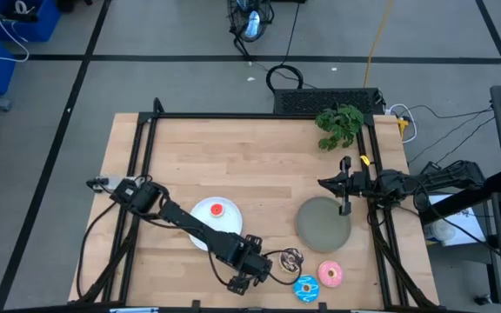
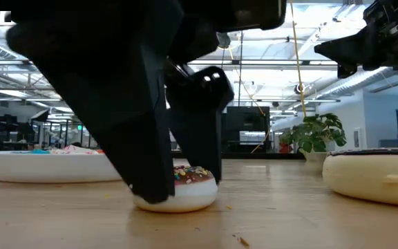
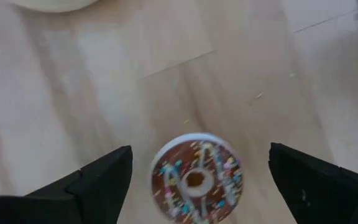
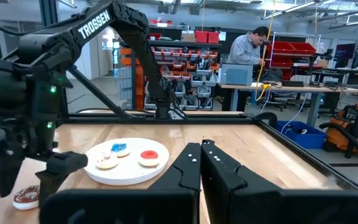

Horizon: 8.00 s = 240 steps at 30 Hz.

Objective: Pick & Place donuts
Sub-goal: Put the small brown donut on the white plate, then put the large pink donut on the gray plate

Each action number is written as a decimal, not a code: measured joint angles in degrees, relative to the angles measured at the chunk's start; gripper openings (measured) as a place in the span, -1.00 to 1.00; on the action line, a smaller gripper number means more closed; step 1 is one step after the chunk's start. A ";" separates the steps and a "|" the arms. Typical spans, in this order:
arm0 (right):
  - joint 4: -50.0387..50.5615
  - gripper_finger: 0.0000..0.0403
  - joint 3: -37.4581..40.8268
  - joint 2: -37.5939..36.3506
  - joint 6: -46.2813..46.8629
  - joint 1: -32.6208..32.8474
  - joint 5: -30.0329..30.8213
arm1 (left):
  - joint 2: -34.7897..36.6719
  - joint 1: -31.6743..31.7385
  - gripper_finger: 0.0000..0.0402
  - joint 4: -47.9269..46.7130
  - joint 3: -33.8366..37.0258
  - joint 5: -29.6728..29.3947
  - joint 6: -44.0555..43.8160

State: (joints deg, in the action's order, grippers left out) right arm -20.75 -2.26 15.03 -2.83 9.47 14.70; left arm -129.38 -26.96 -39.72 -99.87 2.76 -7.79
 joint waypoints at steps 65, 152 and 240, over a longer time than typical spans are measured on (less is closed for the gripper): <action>-0.46 -1.00 -0.02 0.46 0.02 0.00 0.02 | 17.07 2.34 -0.29 -47.08 -18.71 -13.47 -14.51; 0.68 -1.00 -0.02 0.46 1.25 0.00 0.22 | 17.16 13.70 0.06 -0.66 26.60 -6.54 -1.53; -6.85 -1.00 0.00 8.52 -1.54 -0.02 0.04 | 106.90 18.91 -0.82 64.01 99.21 -16.30 26.85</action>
State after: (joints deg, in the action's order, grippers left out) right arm -27.60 -2.26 23.55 -4.37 9.45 14.74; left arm -22.48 -8.05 24.29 -0.67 -13.54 19.06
